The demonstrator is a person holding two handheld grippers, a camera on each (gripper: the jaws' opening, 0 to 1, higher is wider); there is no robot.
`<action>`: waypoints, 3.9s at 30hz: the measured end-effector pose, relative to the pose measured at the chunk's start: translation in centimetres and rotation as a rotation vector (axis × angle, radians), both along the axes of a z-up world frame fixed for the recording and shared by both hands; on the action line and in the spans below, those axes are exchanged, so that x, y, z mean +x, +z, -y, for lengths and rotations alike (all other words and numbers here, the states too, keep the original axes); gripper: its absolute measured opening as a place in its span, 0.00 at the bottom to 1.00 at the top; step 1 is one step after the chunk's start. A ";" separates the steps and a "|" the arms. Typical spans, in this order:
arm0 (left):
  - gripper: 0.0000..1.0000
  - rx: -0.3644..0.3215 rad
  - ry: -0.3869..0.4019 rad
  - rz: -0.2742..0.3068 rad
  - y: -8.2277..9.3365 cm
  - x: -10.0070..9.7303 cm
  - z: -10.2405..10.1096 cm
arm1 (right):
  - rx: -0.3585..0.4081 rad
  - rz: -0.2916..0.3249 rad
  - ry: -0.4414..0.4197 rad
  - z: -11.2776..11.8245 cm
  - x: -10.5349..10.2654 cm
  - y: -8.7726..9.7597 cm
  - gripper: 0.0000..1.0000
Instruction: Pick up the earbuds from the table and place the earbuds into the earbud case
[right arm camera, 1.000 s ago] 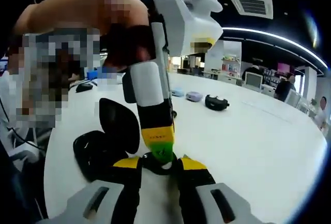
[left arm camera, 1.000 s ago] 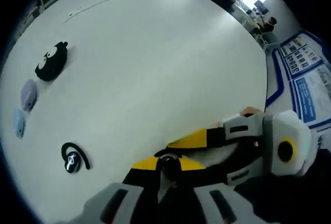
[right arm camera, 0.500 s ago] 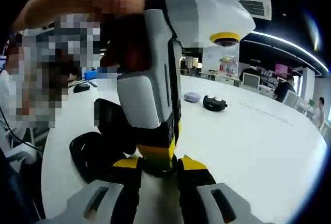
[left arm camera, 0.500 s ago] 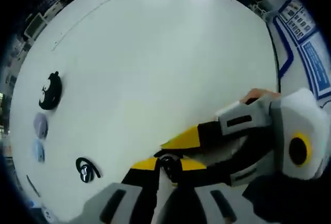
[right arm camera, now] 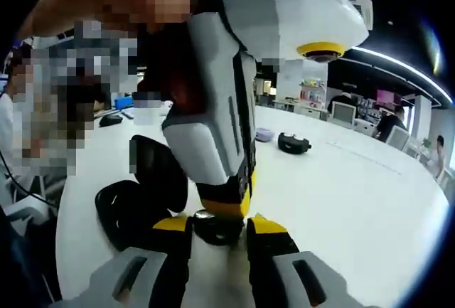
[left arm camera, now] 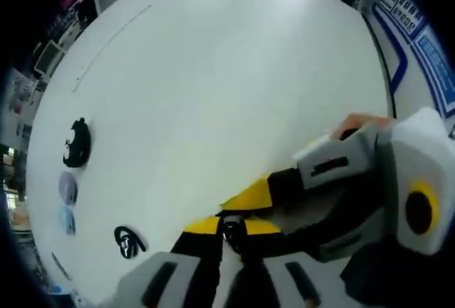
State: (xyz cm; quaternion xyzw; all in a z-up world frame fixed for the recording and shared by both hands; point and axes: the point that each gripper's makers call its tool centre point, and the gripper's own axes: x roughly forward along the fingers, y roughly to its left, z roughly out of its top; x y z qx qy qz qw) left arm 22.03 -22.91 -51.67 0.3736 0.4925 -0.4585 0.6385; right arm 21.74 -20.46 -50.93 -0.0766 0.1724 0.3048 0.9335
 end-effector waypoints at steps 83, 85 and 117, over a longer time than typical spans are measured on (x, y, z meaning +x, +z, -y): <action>0.15 -0.215 0.242 -0.138 5.6 -6.2 -4.3 | 0.070 0.034 -0.047 3.4 -5.3 2.8 0.35; 0.15 -0.208 0.237 -0.129 5.1 -6.3 -4.6 | 0.069 0.033 -0.040 3.0 -5.5 2.8 0.35; 0.17 -0.209 0.230 -0.171 1.7 -6.0 -5.4 | 0.058 0.018 0.020 0.3 -6.5 2.6 0.33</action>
